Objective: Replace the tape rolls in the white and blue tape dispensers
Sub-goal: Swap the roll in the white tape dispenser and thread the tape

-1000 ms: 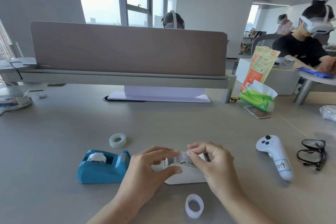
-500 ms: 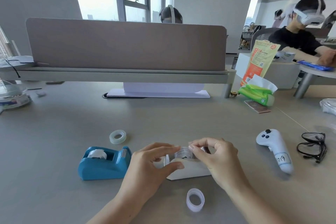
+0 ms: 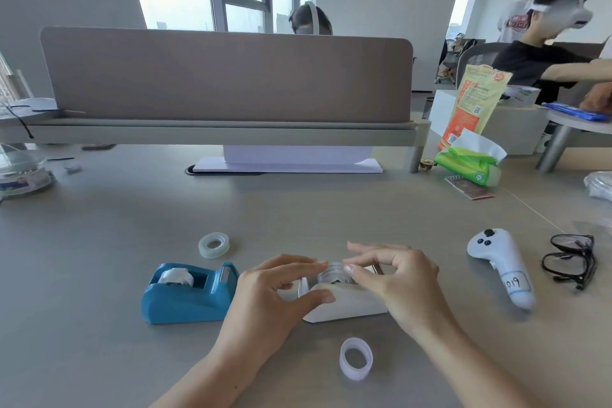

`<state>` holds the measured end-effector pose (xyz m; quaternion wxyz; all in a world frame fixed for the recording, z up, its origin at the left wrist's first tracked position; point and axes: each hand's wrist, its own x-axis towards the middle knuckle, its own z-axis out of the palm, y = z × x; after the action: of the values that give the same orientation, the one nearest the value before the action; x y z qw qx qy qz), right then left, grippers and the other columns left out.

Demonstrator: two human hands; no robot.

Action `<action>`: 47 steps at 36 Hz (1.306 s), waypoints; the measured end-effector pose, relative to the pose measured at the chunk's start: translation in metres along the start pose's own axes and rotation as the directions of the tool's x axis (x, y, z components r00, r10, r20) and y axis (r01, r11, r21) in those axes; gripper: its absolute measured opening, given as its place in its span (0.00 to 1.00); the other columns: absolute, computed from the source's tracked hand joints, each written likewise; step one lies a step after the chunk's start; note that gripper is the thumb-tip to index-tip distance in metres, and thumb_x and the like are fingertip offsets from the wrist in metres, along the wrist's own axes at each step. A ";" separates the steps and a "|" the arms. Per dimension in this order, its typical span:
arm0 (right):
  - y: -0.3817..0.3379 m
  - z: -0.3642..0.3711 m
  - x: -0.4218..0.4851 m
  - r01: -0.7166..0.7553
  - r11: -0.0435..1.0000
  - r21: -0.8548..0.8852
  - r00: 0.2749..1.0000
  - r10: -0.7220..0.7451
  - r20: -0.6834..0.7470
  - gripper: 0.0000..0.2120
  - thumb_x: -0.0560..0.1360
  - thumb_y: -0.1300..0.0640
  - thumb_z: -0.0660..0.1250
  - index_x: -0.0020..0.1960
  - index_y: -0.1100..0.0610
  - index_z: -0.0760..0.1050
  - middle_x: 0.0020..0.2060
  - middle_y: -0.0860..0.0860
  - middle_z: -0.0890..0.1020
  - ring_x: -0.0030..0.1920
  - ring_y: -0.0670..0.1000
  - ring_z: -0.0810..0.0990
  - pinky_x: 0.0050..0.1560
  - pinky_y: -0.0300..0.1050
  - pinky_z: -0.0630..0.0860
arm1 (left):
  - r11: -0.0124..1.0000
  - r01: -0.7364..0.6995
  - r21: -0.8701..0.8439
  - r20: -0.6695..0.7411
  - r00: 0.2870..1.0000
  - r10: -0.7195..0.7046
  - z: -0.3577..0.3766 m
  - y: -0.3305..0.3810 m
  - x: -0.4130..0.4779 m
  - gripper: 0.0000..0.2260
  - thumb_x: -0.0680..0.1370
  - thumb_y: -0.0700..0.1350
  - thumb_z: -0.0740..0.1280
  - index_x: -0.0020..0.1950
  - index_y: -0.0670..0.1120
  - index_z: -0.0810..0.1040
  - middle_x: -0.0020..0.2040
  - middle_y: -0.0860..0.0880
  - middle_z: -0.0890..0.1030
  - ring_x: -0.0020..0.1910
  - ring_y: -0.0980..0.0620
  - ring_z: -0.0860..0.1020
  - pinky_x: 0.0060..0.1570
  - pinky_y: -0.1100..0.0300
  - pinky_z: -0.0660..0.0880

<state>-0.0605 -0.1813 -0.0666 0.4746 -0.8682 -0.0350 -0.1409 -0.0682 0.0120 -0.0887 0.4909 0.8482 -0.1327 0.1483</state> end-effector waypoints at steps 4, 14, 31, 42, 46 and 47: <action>0.000 0.000 0.000 0.005 1.000 -0.014 1.000 -0.005 -0.023 0.06 0.67 0.51 0.77 0.35 0.40 0.84 0.44 0.26 0.83 0.61 0.36 0.75 0.71 0.52 0.60 | 1.000 0.005 -0.013 -0.002 1.000 -0.005 0.000 0.001 -0.001 0.15 0.62 0.59 0.76 0.49 0.64 0.85 0.52 0.70 0.82 0.52 0.66 0.80 0.49 0.71 0.76; 0.002 0.010 -0.003 0.089 0.979 -0.182 0.981 -0.118 -0.152 0.06 0.67 0.51 0.76 0.33 0.45 0.82 0.39 0.30 0.84 0.54 0.33 0.75 0.57 0.45 0.57 | 1.000 0.016 -0.011 -0.012 1.000 -0.016 0.002 -0.002 -0.001 0.15 0.64 0.54 0.80 0.50 0.62 0.86 0.50 0.64 0.85 0.52 0.64 0.81 0.49 0.69 0.77; 0.001 0.015 -0.007 0.162 0.895 -0.415 0.942 -0.265 -0.204 0.04 0.65 0.49 0.72 0.33 0.47 0.79 0.27 0.39 0.76 0.39 0.47 0.74 0.51 0.43 0.58 | 1.000 -0.007 0.006 -0.005 1.000 0.007 0.002 -0.001 -0.002 0.16 0.65 0.54 0.78 0.52 0.63 0.84 0.51 0.64 0.84 0.51 0.62 0.81 0.49 0.70 0.77; 0.002 0.010 -0.004 0.166 0.965 -0.201 0.975 -0.192 -0.115 0.08 0.69 0.55 0.74 0.35 0.44 0.78 0.38 0.34 0.84 0.49 0.42 0.72 0.57 0.45 0.61 | 1.000 -0.010 -0.008 -0.003 1.000 0.010 0.002 -0.004 0.000 0.15 0.64 0.55 0.79 0.50 0.64 0.84 0.49 0.64 0.84 0.49 0.64 0.80 0.44 0.68 0.76; 0.001 0.009 -0.003 0.161 0.984 -0.074 0.981 -0.167 -0.096 0.09 0.70 0.58 0.73 0.35 0.45 0.80 0.45 0.28 0.82 0.47 0.44 0.73 0.58 0.57 0.70 | 1.000 -0.020 -0.012 0.002 1.000 0.020 0.002 -0.005 0.000 0.15 0.64 0.58 0.77 0.51 0.63 0.84 0.50 0.64 0.84 0.50 0.65 0.80 0.44 0.67 0.77; 0.000 0.009 -0.003 0.161 0.986 -0.054 0.982 -0.165 -0.094 0.09 0.70 0.58 0.72 0.36 0.45 0.80 0.45 0.29 0.82 0.46 0.45 0.74 0.58 0.60 0.71 | 1.000 -0.026 -0.012 0.003 1.000 0.026 0.002 -0.005 0.000 0.16 0.64 0.60 0.76 0.51 0.63 0.84 0.50 0.64 0.84 0.50 0.65 0.80 0.44 0.67 0.77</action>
<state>-0.0612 -0.1740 -0.0721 0.4424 -0.8652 -0.0795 -0.2223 -0.0660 0.0126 -0.0932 0.4939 0.8436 -0.1455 0.1523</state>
